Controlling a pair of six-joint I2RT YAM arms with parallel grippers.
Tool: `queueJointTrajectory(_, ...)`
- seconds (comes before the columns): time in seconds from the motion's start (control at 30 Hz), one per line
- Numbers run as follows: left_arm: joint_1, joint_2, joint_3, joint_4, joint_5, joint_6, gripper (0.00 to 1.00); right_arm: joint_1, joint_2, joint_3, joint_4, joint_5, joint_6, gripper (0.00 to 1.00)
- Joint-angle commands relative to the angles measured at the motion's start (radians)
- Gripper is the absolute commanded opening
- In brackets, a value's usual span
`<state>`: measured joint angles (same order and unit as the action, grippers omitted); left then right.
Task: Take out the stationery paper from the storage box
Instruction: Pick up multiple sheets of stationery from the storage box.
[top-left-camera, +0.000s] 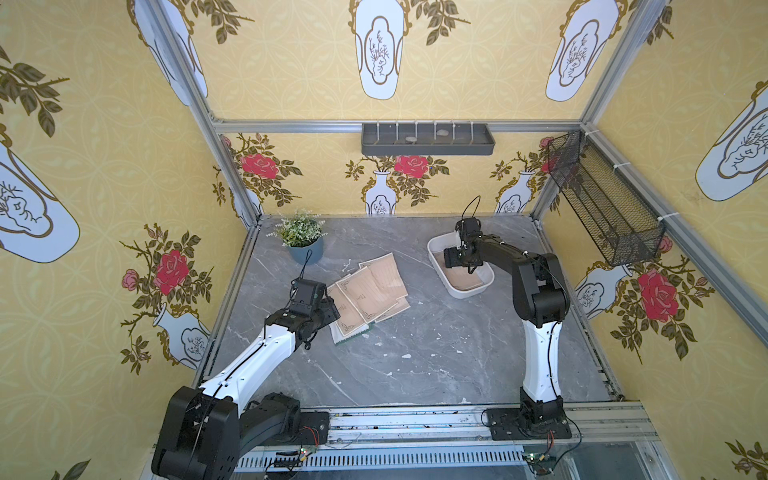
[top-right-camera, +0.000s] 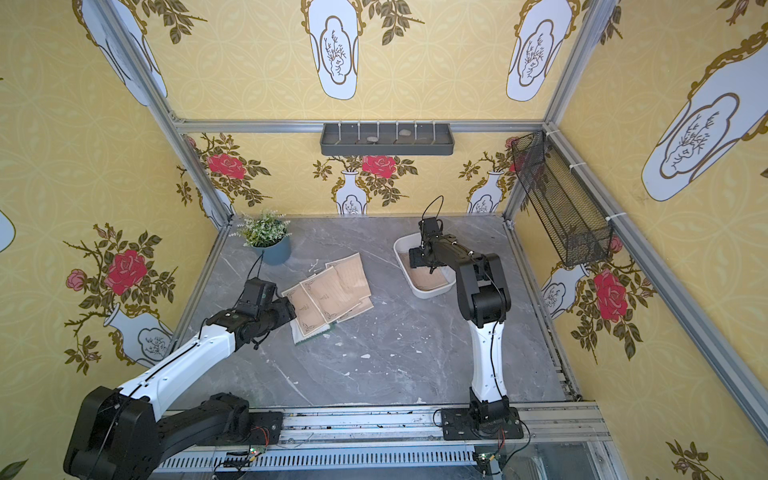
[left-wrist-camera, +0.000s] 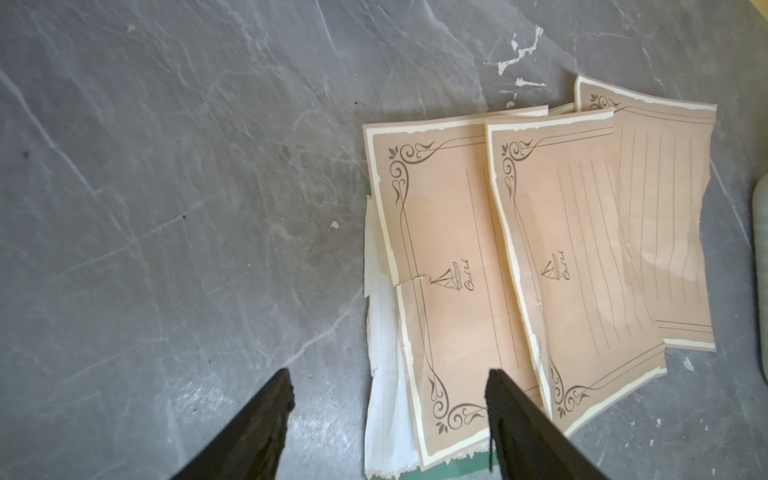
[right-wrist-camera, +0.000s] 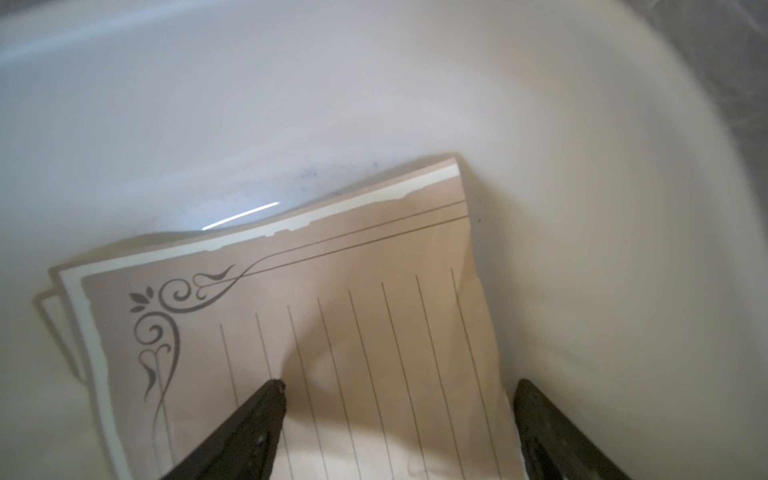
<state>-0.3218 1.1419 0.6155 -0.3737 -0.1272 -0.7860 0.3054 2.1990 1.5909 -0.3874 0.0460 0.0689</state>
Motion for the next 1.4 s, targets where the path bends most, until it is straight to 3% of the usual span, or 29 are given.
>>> queueJointTrajectory(0.0, 0.000, 0.002, -0.010, 0.006, -0.004, 0.004, 0.75, -0.004, 0.018, -0.006, -0.100, -0.010, 0.019, 0.80)
queueJointTrajectory(0.3, 0.000, 0.002, -0.010, 0.005, -0.001, 0.004, 0.75, -0.013, -0.001, -0.009, -0.102, -0.018, 0.035, 0.50)
queueJointTrajectory(0.43, 0.000, 0.005, -0.010, 0.005, 0.001, 0.002, 0.75, -0.017, -0.016, -0.015, -0.099, 0.002, 0.044, 0.21)
queueJointTrajectory(0.53, 0.000, 0.004, -0.011, 0.007, 0.002, -0.001, 0.75, -0.021, -0.026, -0.019, -0.095, 0.007, 0.048, 0.09)
queueJointTrajectory(0.7, 0.000, 0.005, -0.011, 0.008, 0.002, -0.001, 0.75, -0.023, -0.038, -0.020, -0.097, 0.027, 0.057, 0.00)
queueJointTrajectory(1.1, 0.000, -0.011, 0.032, -0.011, 0.019, 0.000, 0.75, -0.022, -0.244, -0.100, -0.053, 0.062, 0.146, 0.00)
queueJointTrajectory(1.37, 0.000, 0.000, 0.074, 0.000, 0.055, 0.004, 0.75, -0.023, -0.285, -0.108, -0.068, 0.058, 0.187, 0.00)
